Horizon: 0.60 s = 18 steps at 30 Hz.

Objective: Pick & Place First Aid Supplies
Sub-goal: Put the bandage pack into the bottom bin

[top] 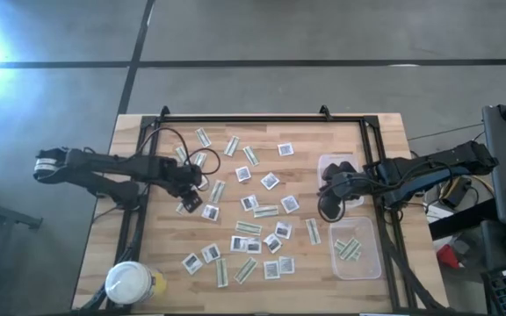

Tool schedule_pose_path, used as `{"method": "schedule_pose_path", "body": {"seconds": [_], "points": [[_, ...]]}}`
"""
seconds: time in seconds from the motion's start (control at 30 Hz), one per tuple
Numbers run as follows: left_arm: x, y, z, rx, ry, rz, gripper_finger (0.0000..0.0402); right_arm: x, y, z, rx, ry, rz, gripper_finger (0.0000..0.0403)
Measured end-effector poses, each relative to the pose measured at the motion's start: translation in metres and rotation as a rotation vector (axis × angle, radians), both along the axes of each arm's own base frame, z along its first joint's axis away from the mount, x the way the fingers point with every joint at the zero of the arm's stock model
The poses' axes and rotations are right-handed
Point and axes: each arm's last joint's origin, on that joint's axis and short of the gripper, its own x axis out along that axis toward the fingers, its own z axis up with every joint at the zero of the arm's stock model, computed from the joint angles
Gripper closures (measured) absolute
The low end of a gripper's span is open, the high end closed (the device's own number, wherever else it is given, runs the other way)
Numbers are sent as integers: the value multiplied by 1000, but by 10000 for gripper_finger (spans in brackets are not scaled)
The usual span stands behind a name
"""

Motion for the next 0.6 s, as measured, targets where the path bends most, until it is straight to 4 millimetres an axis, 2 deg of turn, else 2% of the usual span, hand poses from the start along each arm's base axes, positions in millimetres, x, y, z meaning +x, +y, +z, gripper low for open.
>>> {"method": "schedule_pose_path", "body": {"seconds": [0.3,0.6], "points": [[-9,5,-25,-11,54,149,193,0,0,0,-2,-4,-2,335],[-15,4,-45,-26,36,196,195,1,0,0,-2,-7,-2,325]]}}
